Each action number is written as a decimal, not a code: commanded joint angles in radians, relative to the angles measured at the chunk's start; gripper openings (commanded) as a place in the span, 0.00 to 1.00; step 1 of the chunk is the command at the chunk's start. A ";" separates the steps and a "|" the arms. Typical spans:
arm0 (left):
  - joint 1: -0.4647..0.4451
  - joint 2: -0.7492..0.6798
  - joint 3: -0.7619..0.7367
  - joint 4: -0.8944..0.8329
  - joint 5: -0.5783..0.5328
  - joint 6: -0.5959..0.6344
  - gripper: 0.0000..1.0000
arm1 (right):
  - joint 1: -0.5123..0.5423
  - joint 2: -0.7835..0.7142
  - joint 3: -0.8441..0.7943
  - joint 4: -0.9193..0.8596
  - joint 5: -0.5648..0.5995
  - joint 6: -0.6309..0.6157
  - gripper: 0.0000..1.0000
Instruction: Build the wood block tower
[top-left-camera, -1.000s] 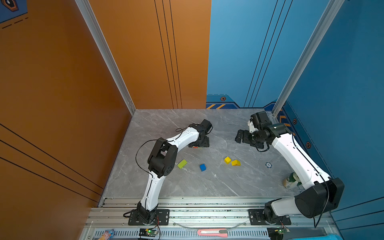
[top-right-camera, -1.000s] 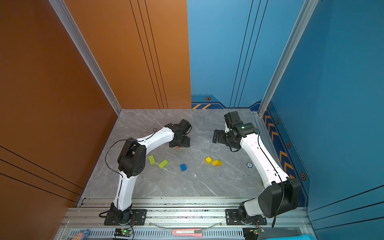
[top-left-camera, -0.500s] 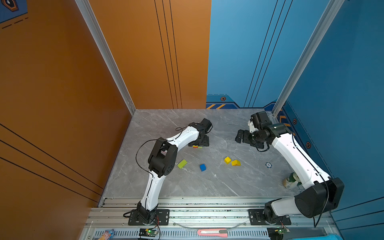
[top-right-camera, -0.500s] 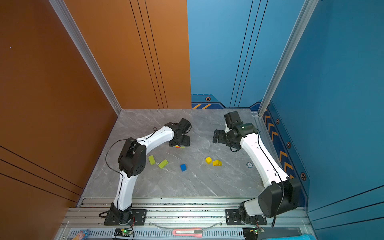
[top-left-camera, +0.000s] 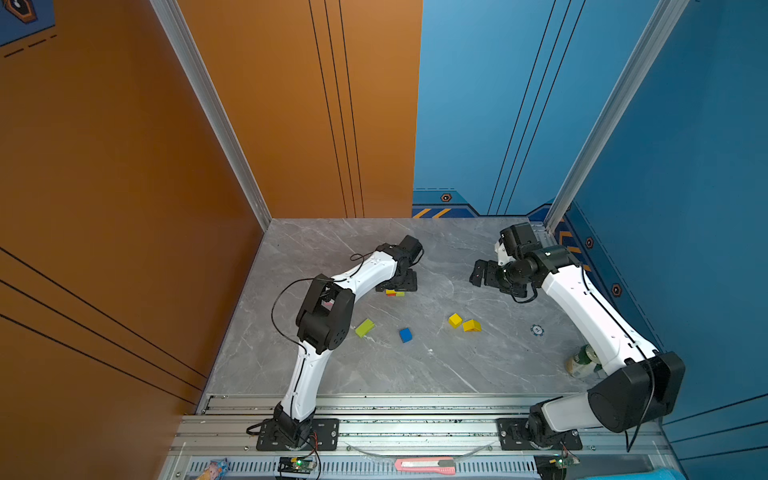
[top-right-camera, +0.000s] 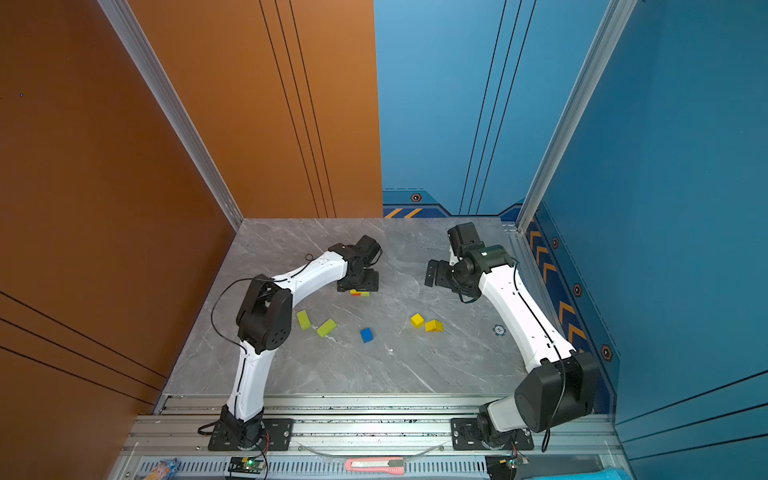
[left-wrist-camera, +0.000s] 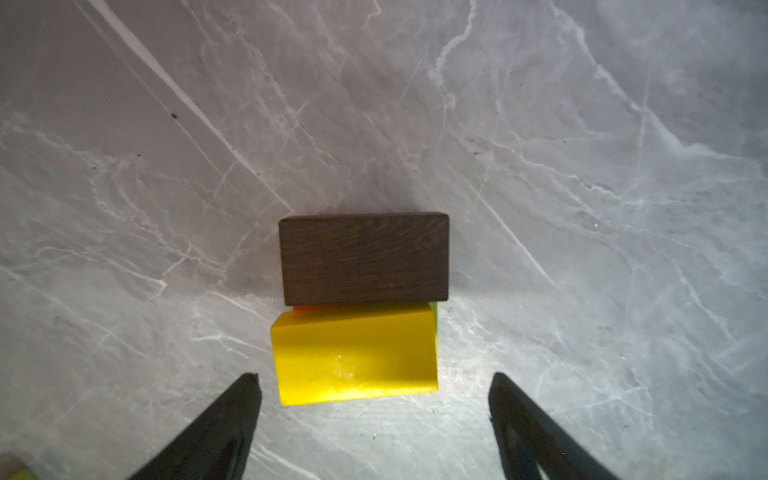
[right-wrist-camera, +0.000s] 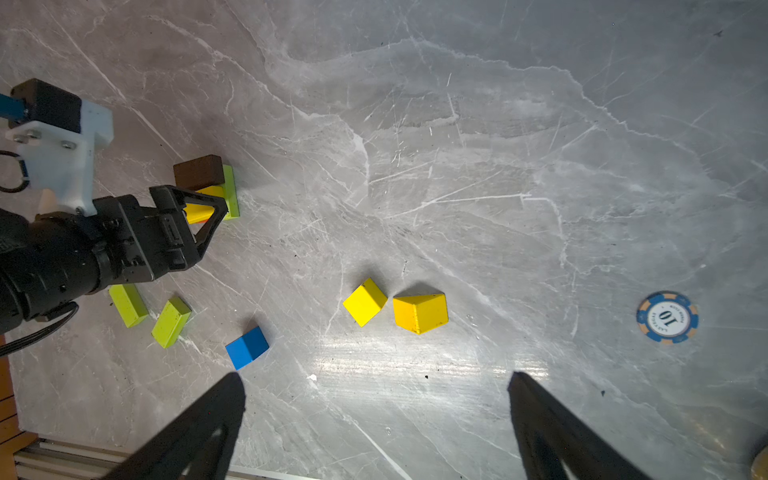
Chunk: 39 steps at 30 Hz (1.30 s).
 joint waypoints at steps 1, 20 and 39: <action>0.007 0.030 0.031 -0.034 0.014 -0.004 0.87 | -0.007 0.015 0.008 -0.032 -0.013 -0.019 1.00; 0.018 0.068 0.056 -0.034 0.023 -0.015 0.83 | -0.019 0.019 0.004 -0.039 -0.019 -0.034 1.00; 0.023 0.103 0.096 -0.055 0.033 -0.004 0.82 | -0.027 0.031 0.004 -0.041 -0.021 -0.033 1.00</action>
